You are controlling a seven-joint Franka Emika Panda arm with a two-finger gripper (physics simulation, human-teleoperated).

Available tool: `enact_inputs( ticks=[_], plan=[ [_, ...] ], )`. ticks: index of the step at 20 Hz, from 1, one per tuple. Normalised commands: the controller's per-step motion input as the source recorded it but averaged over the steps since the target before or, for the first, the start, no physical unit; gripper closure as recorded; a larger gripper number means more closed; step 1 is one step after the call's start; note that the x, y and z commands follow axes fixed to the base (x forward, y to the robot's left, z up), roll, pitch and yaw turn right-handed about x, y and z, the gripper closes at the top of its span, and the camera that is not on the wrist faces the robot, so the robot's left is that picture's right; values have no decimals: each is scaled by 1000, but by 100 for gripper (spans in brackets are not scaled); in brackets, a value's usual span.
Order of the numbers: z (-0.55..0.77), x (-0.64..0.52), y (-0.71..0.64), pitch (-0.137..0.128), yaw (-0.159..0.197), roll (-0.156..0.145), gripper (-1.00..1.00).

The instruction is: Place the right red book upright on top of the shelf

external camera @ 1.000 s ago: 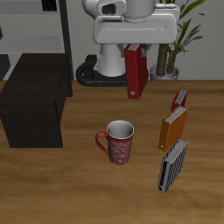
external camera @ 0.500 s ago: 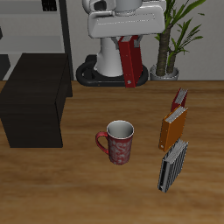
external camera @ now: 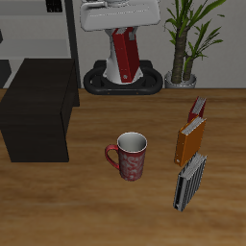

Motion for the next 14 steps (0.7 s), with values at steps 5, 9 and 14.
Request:
enact_inputs(
  ticks=[5, 9, 14],
  plan=[
    [158, -383, -489, 15, -50, -29, 100],
    [88, -235, -368, 3, 3, 59, 100],
    [29, -175, -419, 8, 32, -1, 100]
  ],
)
